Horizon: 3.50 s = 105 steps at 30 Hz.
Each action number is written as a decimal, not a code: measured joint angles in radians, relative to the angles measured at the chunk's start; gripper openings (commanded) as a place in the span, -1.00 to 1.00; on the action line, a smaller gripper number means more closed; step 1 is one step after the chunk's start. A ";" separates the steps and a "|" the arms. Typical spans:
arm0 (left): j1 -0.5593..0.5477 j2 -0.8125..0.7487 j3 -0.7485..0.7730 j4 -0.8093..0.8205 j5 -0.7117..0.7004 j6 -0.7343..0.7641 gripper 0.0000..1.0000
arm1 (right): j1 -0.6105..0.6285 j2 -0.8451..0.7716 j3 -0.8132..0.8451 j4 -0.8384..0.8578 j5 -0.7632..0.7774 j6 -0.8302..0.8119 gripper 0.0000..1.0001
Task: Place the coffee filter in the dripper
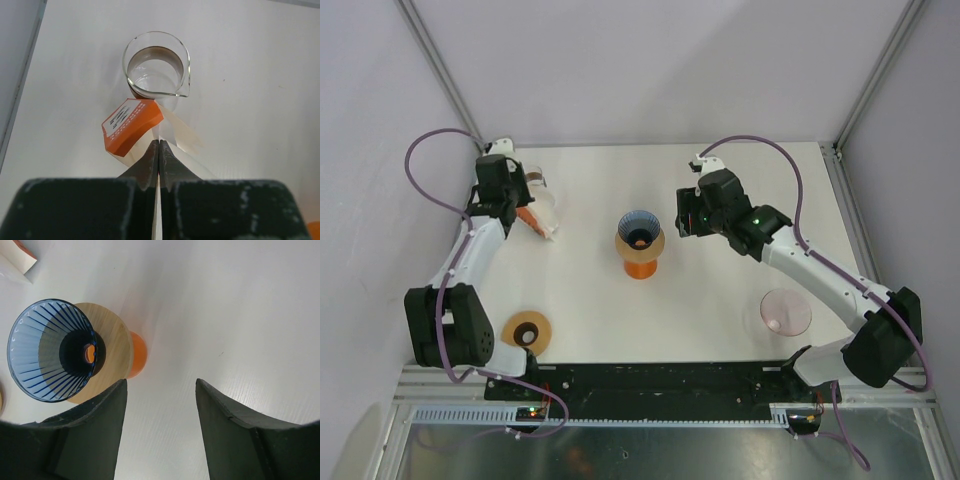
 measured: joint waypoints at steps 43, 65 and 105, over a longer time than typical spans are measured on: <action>0.061 -0.076 0.041 -0.171 0.325 0.000 -0.99 | 0.008 -0.094 -0.004 0.028 0.001 0.026 0.22; -0.239 -0.316 0.219 -0.352 0.338 -0.047 -0.99 | 0.396 0.190 0.233 0.403 0.077 0.077 0.43; -0.341 -0.317 0.348 -0.493 0.386 0.012 0.68 | 0.213 0.306 0.704 -0.347 0.074 0.037 -1.00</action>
